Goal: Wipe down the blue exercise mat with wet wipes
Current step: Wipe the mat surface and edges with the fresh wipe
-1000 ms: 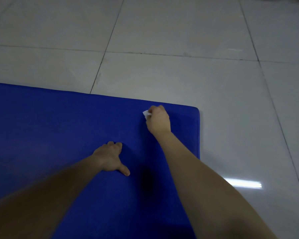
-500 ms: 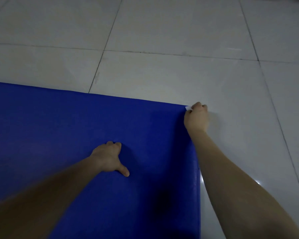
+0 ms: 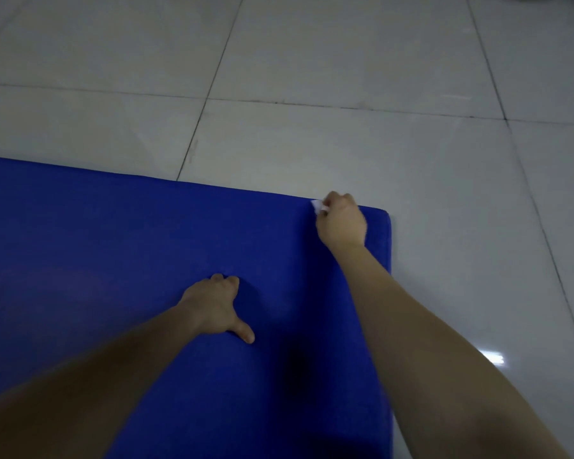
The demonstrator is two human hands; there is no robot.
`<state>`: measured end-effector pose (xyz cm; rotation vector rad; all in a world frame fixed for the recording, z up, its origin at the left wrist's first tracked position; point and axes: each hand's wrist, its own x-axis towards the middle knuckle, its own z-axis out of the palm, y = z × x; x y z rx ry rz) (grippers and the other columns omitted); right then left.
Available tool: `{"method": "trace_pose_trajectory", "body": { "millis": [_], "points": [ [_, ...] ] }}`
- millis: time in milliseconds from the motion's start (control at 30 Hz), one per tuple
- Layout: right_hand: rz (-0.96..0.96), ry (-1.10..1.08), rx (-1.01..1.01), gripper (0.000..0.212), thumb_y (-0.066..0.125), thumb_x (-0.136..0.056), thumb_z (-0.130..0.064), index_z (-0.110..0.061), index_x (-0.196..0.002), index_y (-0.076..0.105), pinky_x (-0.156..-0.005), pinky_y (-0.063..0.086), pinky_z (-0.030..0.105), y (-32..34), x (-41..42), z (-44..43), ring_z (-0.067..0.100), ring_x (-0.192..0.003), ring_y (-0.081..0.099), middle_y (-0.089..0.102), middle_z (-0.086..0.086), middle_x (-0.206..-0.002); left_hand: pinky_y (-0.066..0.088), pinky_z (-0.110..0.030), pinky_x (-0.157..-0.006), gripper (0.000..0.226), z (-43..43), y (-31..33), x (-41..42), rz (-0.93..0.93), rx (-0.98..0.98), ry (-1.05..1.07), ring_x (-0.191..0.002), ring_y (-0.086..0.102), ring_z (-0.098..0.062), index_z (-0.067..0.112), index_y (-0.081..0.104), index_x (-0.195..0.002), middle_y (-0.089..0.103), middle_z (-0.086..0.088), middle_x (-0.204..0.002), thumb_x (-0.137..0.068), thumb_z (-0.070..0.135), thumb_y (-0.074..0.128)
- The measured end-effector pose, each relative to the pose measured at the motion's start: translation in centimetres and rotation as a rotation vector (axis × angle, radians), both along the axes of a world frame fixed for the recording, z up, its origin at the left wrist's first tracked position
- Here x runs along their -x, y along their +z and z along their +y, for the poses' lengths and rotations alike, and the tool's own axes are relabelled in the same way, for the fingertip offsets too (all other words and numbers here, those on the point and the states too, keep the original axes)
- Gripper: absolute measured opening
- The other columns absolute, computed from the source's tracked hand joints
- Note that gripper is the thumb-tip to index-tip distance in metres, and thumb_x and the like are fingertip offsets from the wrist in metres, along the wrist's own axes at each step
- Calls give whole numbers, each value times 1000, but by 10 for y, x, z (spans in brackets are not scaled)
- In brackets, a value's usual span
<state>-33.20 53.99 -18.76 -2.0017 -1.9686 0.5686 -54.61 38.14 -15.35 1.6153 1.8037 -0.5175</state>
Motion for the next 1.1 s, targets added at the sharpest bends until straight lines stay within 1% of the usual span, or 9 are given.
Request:
{"method": "trace_pose_trajectory", "body": {
  "millis": [200,333,467,567,667,767,833,933,1100],
  "points": [
    [-28,-307,55,21,50,-97,-21,-6,-112,52,-69,48,39,-3,-48,3,33,-91,59,54,15,-115,51,-28,-76,81,1,1,-1,8,3,-5,-92,52,-13,27,41,-101,49,7,-107,-51,72,86],
    [78,-126,51,24,49,-100,-18,-3,-118,57,-72,50,39,-1,-11,-1,32,-94,57,49,17,-121,53,-30,-81,83,0,0,0,4,3,-7,-96,53,-14,28,39,-104,49,6,-113,-52,72,86],
    [235,203,138,26,47,-100,-11,-7,-120,63,-58,44,26,6,20,-3,27,-82,61,56,15,-120,52,-29,-81,82,-2,1,0,-7,5,7,-95,53,-12,27,40,-103,49,7,-110,-53,72,86],
    [342,116,86,20,54,-98,-15,-11,-116,63,-57,44,24,22,1,-12,19,-76,61,57,6,-113,50,-27,-78,82,1,4,-1,7,17,4,-93,52,-12,27,40,-102,49,7,-109,-52,72,86],
    [143,-81,142,17,61,-92,-28,-15,-102,56,-57,38,30,26,-40,-26,14,-66,50,49,4,-109,51,-26,-79,86,2,6,-3,17,38,-12,-97,53,-13,24,45,-109,50,6,-114,-51,73,86],
    [-90,18,531,70,79,-73,-57,-15,-119,47,-70,46,33,24,-59,-42,23,-95,57,43,7,-122,54,-30,-87,90,10,10,-7,53,136,-17,-103,56,-14,22,49,-123,55,6,-120,-57,70,85],
    [-173,89,615,102,83,-67,-62,-14,-142,34,-85,49,38,22,-58,-43,30,-117,53,31,12,-143,53,-28,-76,62,27,15,-14,69,178,-9,-87,58,-13,21,55,-107,60,6,-101,-70,65,80],
    [-219,130,646,115,83,-64,-67,-15,-150,26,-86,48,37,24,-55,-32,29,-119,50,27,13,-149,39,-29,-57,40,60,22,-35,25,-59,51,-69,51,-15,19,50,-85,56,3,-83,-83,54,69],
    [-294,187,718,94,86,-57,-68,-15,-125,48,-84,56,38,25,-52,-13,23,-97,56,55,7,-114,48,-37,-66,30,118,11,-95,-278,-639,208,-87,57,-22,14,55,-114,54,-2,-112,-97,38,61]
  ]
}}
